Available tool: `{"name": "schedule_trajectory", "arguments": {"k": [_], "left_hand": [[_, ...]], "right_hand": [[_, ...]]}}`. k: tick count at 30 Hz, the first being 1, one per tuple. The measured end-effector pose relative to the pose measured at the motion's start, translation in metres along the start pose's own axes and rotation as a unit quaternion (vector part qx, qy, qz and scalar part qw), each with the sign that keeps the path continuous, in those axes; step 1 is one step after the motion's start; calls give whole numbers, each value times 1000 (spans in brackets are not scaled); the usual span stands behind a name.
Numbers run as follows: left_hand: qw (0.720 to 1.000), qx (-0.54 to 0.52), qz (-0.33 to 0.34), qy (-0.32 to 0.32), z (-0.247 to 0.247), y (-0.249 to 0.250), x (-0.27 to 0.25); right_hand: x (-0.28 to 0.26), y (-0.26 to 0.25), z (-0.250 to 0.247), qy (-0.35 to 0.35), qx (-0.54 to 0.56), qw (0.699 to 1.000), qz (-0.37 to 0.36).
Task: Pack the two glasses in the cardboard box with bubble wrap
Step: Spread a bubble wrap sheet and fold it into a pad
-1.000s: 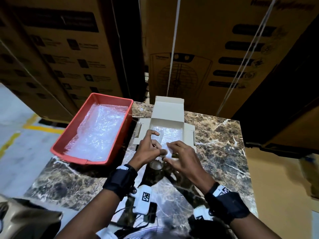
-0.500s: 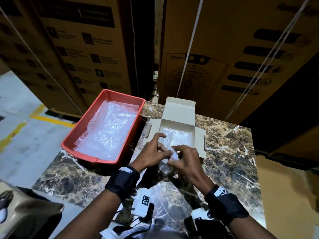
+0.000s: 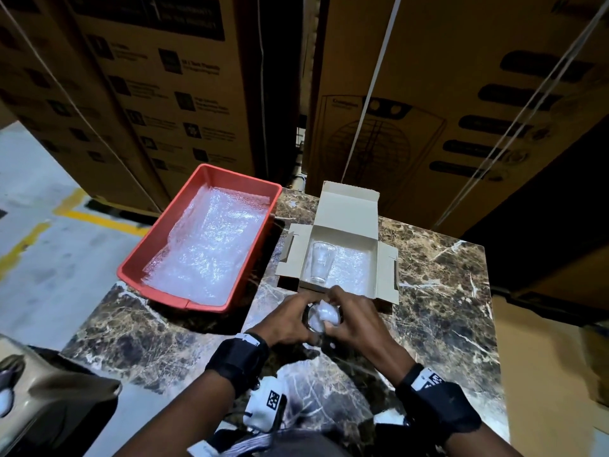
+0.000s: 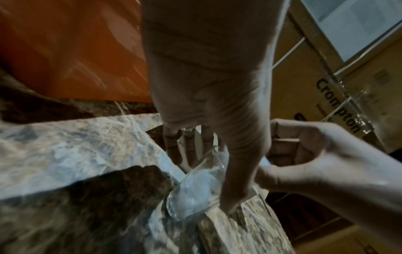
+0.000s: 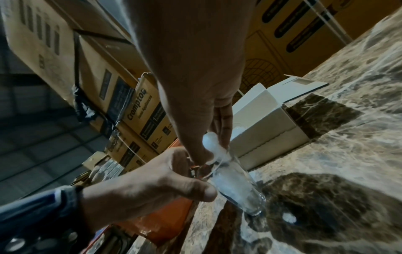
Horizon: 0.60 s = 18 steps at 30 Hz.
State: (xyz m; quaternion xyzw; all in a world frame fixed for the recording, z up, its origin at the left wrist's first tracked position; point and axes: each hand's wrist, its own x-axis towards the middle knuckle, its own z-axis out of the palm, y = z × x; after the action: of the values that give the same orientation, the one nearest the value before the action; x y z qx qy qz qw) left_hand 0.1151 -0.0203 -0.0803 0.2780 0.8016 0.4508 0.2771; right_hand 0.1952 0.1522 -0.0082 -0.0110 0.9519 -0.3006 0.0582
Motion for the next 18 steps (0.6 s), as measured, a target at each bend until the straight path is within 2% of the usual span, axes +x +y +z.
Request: {"name": "schedule_trajectory", "arguments": {"k": [3,8,10,14,18], "left_hand": [[999,-10,10,37,3,1,-2],[997,-31,7,71,6,-1,-5],[996,-40,8,79,9,-6,-5],[995,-46,1,87,10,-12,-5],[993,-72,10,94,10,-14,-5]], "right_hand": [[1,-6,-2,-32,-31,999,-11],[8,-24,-1,-60,-128,990,31],[13,-32,4,-88,-189,976,56],[21,-46,10,-160,-318,932,62],[31,-48,6,-232,-330,913,66]]}}
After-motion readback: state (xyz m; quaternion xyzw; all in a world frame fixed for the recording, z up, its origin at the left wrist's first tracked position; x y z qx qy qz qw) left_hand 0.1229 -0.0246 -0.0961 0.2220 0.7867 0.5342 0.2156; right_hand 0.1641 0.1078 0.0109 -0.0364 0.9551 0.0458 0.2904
